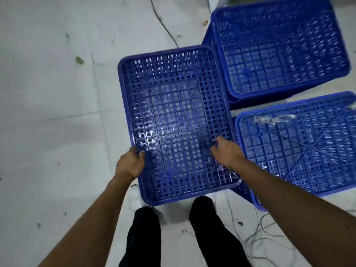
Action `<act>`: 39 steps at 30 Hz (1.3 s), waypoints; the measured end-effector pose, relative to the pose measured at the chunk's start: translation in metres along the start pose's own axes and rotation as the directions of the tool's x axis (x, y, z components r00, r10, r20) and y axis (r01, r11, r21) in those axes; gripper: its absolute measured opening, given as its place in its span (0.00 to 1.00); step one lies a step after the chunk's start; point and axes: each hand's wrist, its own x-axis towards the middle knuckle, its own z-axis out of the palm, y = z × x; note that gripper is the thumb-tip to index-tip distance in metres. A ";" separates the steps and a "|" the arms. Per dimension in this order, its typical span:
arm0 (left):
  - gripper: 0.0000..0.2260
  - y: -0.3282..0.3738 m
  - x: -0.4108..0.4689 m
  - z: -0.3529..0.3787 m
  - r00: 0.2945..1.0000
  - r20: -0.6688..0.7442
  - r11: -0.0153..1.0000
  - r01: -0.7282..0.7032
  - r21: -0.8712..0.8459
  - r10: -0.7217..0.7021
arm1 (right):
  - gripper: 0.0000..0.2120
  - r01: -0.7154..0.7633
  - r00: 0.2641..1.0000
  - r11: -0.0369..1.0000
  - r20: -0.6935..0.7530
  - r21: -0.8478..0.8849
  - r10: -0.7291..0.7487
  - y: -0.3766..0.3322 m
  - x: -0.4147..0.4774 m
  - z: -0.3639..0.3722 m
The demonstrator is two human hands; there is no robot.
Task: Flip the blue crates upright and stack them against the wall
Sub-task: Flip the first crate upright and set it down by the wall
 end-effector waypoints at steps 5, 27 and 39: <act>0.17 -0.011 0.036 0.010 0.985 -0.162 0.997 -0.045 0.066 0.055 | 0.22 0.046 0.991 0.999 -0.123 -0.001 -0.046 0.008 0.050 -0.005; 0.07 0.013 0.072 -0.016 0.981 -0.120 0.965 0.172 0.198 -0.150 | 0.26 -0.235 0.897 0.963 -0.352 0.134 0.268 0.014 0.117 -0.020; 0.33 0.004 0.057 0.005 0.997 0.017 0.996 0.073 0.053 -0.074 | 0.29 -0.278 0.945 0.930 -0.108 0.239 0.310 0.023 0.123 -0.041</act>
